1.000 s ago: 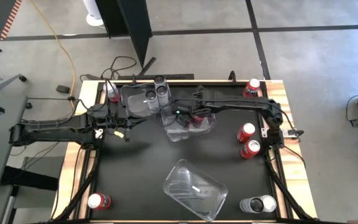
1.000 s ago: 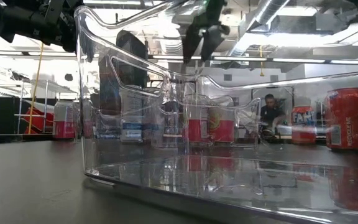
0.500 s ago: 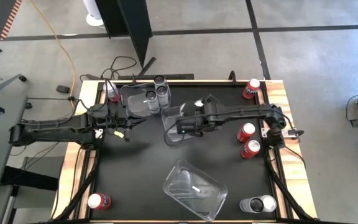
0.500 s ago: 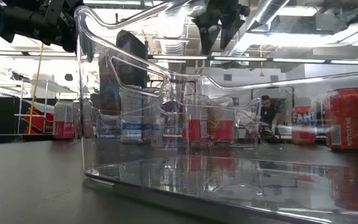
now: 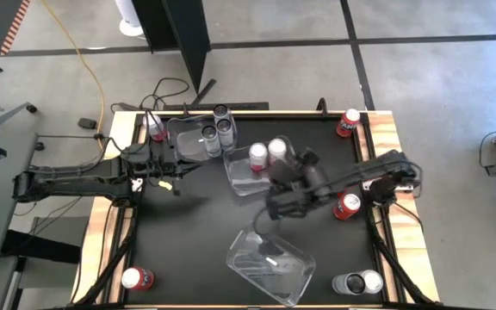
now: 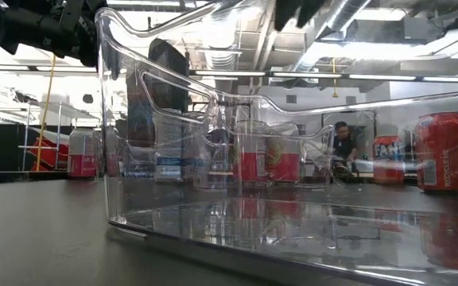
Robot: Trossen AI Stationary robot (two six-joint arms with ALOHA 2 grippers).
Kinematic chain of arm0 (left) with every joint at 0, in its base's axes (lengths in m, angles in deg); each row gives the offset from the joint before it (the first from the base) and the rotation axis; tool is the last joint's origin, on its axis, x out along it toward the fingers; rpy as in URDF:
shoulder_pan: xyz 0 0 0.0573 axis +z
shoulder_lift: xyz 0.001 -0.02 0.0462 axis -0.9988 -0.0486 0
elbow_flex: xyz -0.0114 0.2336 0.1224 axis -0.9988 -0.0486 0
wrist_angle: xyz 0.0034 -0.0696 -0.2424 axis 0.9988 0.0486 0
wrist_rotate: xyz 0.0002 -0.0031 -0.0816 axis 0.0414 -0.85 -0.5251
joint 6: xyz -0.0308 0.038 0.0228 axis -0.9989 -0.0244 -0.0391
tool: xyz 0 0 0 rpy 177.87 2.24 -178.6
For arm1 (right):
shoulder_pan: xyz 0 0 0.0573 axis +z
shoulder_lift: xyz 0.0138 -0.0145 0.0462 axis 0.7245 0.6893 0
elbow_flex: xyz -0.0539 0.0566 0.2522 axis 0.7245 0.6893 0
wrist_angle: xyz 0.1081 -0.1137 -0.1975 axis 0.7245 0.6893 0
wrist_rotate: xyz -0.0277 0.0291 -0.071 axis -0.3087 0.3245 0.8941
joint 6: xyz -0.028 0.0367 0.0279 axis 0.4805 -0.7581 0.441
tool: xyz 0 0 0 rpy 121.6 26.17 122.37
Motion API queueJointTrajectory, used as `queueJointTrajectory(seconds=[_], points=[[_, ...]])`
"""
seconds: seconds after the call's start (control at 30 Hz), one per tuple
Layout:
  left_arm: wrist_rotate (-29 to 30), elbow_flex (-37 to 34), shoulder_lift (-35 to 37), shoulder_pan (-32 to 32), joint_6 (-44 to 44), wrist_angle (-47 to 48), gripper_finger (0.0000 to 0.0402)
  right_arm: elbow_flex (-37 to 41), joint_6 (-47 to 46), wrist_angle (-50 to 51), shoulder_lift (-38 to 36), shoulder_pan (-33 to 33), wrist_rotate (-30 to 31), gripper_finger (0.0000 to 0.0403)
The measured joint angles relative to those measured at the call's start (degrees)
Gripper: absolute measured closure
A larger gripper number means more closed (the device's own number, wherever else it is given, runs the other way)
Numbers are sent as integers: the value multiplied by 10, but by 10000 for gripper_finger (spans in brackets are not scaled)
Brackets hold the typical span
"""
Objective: Sort soda cans
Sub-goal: Put the top left pink-white soda can in the middle transparent bin
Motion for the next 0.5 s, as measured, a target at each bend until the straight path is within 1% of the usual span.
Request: queueJointTrajectory(seconds=[0.13, 0.23, 0.27, 0.33, 0.5], points=[[8, 0, 0, 0, 0, 0, 401, 111, -46, -55, -70, 48, -19, 14], [8, 0, 0, 0, -3, 0, 401, 197, -87, -95, -126, 83, -56, 16], [8, 0, 0, 0, -4, 0, 401, 221, -101, -103, -147, 93, -77, 16], [9, 0, 0, 0, -4, 0, 401, 262, -129, -119, -188, 109, -103, 17], [18, 0, 0, 0, -8, -1, 401, 331, -192, -126, -255, 139, -110, 17]])
